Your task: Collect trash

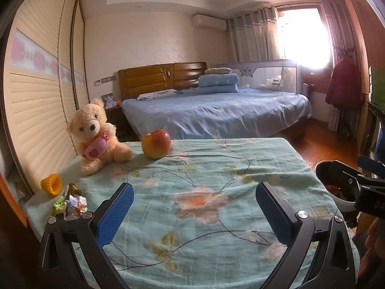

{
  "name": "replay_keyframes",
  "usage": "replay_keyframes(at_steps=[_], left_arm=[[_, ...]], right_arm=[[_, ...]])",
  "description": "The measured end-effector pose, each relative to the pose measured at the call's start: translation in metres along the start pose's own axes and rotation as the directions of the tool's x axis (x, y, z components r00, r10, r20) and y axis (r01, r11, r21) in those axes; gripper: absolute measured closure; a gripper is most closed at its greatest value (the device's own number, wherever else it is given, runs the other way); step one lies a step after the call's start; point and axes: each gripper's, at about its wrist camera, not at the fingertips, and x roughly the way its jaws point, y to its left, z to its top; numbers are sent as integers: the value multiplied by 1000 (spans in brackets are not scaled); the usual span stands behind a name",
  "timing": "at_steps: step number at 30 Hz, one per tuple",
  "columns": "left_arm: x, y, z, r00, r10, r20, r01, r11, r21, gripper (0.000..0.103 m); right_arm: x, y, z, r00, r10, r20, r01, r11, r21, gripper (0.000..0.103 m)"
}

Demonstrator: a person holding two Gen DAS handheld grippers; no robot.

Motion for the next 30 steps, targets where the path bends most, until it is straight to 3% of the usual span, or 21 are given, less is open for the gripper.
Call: replay_keyframes(at_steps=[30], left_arm=[[-1, 6, 2, 1000, 15, 4, -15, 1000, -10, 1]], right_arm=[[-6, 18, 5, 1000, 6, 11, -5, 997, -72, 0]])
